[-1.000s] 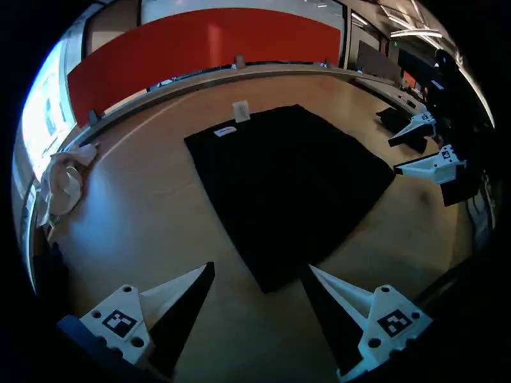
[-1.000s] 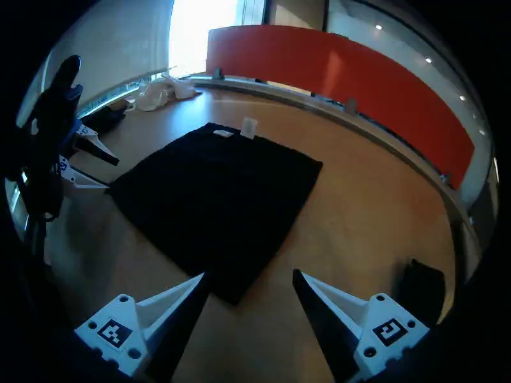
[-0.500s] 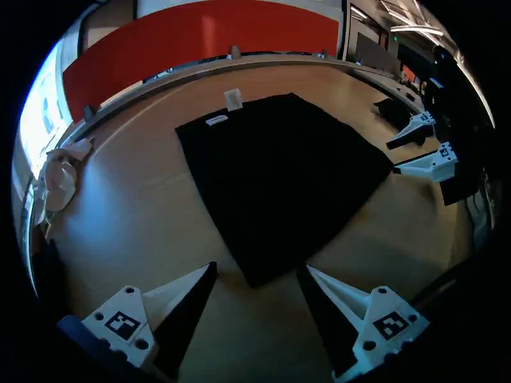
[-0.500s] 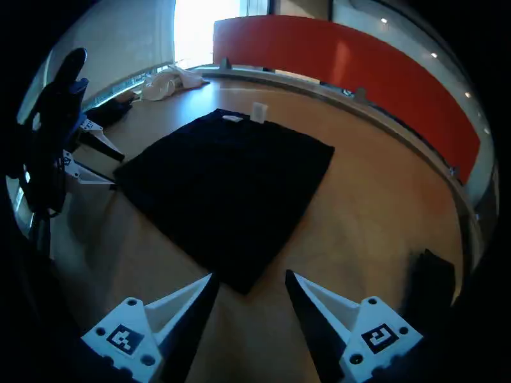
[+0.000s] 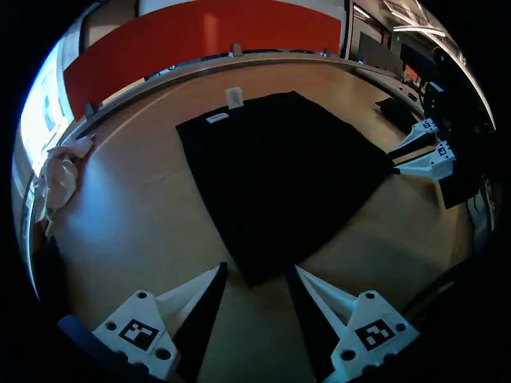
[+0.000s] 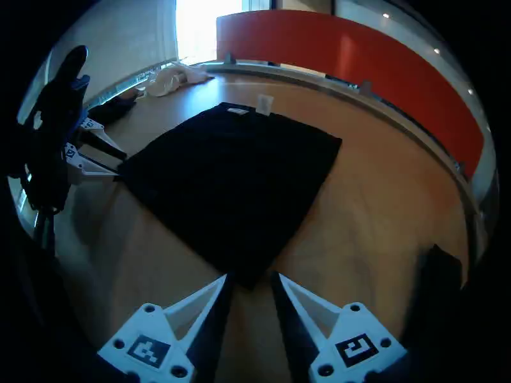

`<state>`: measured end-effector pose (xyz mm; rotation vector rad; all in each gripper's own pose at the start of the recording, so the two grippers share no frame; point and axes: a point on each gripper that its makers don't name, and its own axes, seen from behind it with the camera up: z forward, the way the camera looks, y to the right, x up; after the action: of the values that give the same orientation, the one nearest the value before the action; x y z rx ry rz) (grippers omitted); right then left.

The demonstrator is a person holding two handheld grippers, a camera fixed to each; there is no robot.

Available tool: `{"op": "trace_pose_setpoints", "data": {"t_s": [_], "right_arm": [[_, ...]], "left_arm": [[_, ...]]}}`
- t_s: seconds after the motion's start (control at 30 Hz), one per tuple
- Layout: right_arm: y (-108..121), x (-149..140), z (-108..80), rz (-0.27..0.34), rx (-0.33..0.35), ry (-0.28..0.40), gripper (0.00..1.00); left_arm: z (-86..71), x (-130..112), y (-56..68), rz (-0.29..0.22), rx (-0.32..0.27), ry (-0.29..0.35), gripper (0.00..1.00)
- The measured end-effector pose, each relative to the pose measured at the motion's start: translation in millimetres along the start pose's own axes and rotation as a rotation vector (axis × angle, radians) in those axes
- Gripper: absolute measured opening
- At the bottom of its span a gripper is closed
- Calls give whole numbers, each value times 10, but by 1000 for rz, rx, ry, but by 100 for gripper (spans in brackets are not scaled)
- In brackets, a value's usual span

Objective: Fold towel

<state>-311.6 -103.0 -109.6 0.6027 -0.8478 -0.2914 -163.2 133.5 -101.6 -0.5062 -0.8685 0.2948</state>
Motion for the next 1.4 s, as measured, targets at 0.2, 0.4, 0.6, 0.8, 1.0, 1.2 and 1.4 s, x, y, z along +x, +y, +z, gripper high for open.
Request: {"op": "trace_pose_setpoints", "data": {"t_s": [0.2,0.4,0.6,0.8,1.0,1.2,1.4], "right_arm": [[-22,-8,-7,-4,9,-2,27],[-24,1,-10,11,9,-5,19],[-39,4,-17,14,6,-5,15],[-52,23,-37,17,3,0,13],[-52,58,-87,28,8,10,13],[-53,134,-168,31,10,28,13],[-52,269,-305,36,13,61,13]], "left_arm": [[-13,0,3,-12,7,-5,49],[-16,-3,-32,-30,26,-15,24],[-9,0,-25,-24,34,-14,17],[-10,23,8,-34,24,-16,13],[-42,61,2,-63,20,-9,13],[-112,123,3,-61,22,-8,13],[-221,196,4,-77,18,-8,13]]}}
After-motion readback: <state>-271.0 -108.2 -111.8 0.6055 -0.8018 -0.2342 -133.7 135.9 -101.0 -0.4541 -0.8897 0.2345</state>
